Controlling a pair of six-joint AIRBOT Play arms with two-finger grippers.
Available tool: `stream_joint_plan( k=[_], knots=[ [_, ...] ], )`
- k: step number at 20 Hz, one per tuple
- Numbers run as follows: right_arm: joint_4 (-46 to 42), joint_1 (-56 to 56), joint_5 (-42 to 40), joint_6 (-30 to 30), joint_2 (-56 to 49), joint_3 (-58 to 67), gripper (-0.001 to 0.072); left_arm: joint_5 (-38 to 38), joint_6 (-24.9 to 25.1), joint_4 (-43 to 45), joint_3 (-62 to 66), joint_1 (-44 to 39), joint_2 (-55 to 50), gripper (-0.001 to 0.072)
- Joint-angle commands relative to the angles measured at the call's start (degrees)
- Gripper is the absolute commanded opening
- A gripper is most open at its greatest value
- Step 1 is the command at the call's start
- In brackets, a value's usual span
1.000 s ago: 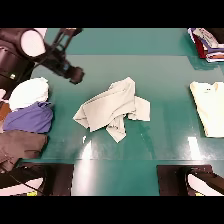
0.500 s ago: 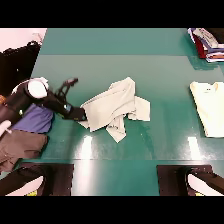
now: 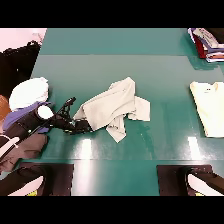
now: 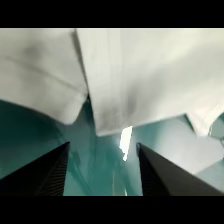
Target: Fold the shirts.
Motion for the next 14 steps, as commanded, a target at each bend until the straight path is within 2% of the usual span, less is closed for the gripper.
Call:
stream_joint_plan(
  k=[1, 7, 10, 14],
  knots=[
    [0.09, 0.04, 0.04, 0.02, 0.00, 0.02, 0.0020, 4.87, 1.92, -3.65, -1.11, 0.04, -0.26, 0.0496],
    [0.17, 0.07, 0.04, 0.02, 0.02, 0.02, 0.0020, 4.74, 3.06, -5.33, -1.16, 0.04, -4.20, 0.0496],
    [0.15, 0.04, 0.04, 0.02, 0.00, 0.02, 0.0020, 4.98, 6.03, -9.14, -1.16, 0.04, -4.76, 0.0495],
    [0.15, 0.04, 0.04, 0.02, 0.00, 0.02, 0.0020, 5.29, 6.05, -9.66, -1.16, 0.04, -4.85, 0.0492]
  ],
)
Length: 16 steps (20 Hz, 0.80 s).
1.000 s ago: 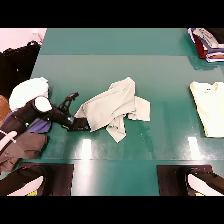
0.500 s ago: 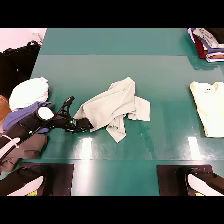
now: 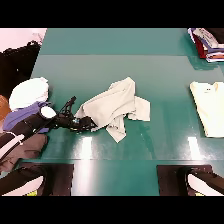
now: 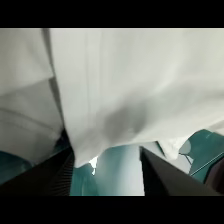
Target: Fold the shirts.
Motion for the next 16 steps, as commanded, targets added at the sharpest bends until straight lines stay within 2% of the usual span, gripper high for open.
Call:
stream_joint_plan(
  k=[1, 2, 3, 4, 8, 12, 13, 14, 15, 16],
  knots=[
    [0.02, 0.04, 0.02, 0.02, -0.02, 0.02, 0.0020, -0.09, 0.81, -0.90, -0.04, 0.00, -0.28, 0.0303],
    [0.00, 0.04, 0.02, 0.02, -0.02, 0.02, 0.0020, -0.26, 1.25, -1.05, -0.04, 0.00, -0.28, 0.0114],
    [0.00, 0.04, 0.02, 0.02, -0.02, 0.02, 0.0020, -0.22, 2.14, -1.75, -0.02, 0.00, -0.28, 0.0044],
    [-0.02, 0.04, 0.02, 0.02, -0.02, 0.02, 0.0020, -0.31, 2.40, -2.19, 0.22, 0.00, -0.26, 0.0022],
    [-2.75, 0.04, 3.52, 0.02, -0.02, -0.24, 0.0020, -3.82, 4.15, 1.14, 7.45, 0.17, 1.66, 0.0021],
    [-7.26, 0.04, 10.75, -0.04, -0.02, -9.70, 0.0021, -7.19, 2.34, 14.23, 22.08, 0.20, 6.05, 0.0021],
    [-7.74, 0.04, 11.13, -0.33, -0.02, -14.40, 0.0058, -8.35, -0.24, 20.04, 26.18, 0.17, 6.60, 0.0022],
    [-7.72, 0.02, 10.67, -1.20, -0.04, -19.39, 0.0255, -9.77, -2.62, 25.18, 29.97, 0.17, 6.71, 0.0022],
    [-7.67, 0.04, 8.92, -1.53, -0.04, -25.31, 0.0379, -11.13, -4.44, 30.18, 33.59, 0.17, 6.71, 0.0022],
    [-7.58, 0.04, 6.08, -1.55, -0.15, -31.10, 0.0380, -12.31, -5.35, 33.64, 36.37, 0.17, 6.71, 0.0022]
  ],
)
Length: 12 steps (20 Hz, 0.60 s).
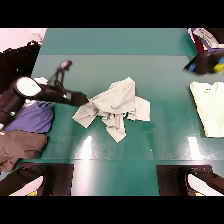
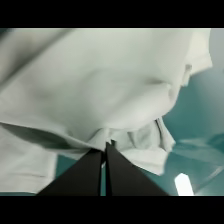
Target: Fold the shirts.
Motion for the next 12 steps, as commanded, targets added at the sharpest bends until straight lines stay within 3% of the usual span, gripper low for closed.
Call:
stream_joint_plan(
  k=[1, 5, 12],
  knots=[
    [-0.57, 0.04, -4.96, -1.18, -0.72, -17.66, 0.0379, -4.11, -5.16, 15.91, 10.97, 0.04, 0.87, 0.0022],
    [8.13, 0.04, -13.25, -6.23, -9.90, -29.14, 0.0379, -5.22, -5.16, 16.09, 12.52, 0.04, 0.87, 0.0022],
    [24.09, 0.15, -18.60, -13.27, -22.43, -29.68, 0.0379, -6.19, -5.60, 16.06, 12.52, 0.04, 0.87, 0.0022]
  ],
)
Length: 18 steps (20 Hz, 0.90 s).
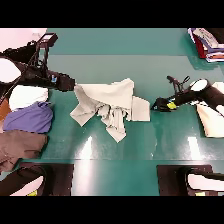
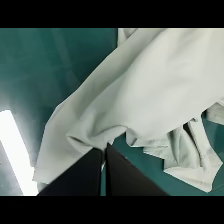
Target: Fold the shirts.
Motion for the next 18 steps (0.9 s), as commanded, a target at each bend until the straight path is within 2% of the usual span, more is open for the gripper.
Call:
stream_joint_plan(
  k=[1, 3, 5, 6, 7, 9, 12, 15, 18],
  knots=[
    [9.53, 0.22, -2.78, -4.00, -4.94, -0.94, 0.0379, 0.00, -0.90, 0.59, 0.31, 0.04, 0.04, 0.0022],
    [9.99, 1.09, -4.20, -4.13, -5.66, -0.92, 0.0361, 0.02, -1.14, 0.59, 0.31, 0.04, 0.04, 0.0022],
    [9.75, 2.43, -6.29, -4.17, -5.62, -0.92, 0.0274, -0.02, -1.16, 0.57, 0.31, 0.04, 0.04, 0.0022],
    [9.64, 3.02, -7.34, -4.44, -5.42, -0.92, 0.0121, -0.02, -1.18, 0.55, 0.31, 0.04, 0.04, 0.0022],
    [9.68, 3.45, -8.20, -5.81, -4.72, -0.92, 0.0019, -0.42, -1.38, 0.52, 0.42, 0.04, 0.09, 0.0022],
    [9.29, 2.91, -9.18, -6.34, -0.90, -0.50, 0.0019, -1.99, -1.36, 1.55, 2.40, 0.04, 1.33, 0.0022],
    [9.07, -1.70, -7.30, -6.29, 8.52, 6.03, 0.0018, -2.91, -2.05, 7.87, 11.93, 0.04, 4.68, 0.0022],
    [9.14, -7.72, -6.84, -6.25, 19.17, 18.05, 0.0018, -4.63, -2.60, 13.57, 26.60, 0.04, 7.41, 0.0022],
    [9.11, -12.98, -6.88, -6.25, 26.93, 32.13, 0.0018, -4.72, -2.60, 13.86, 41.83, 0.04, 8.44, 0.0022]
  ],
)
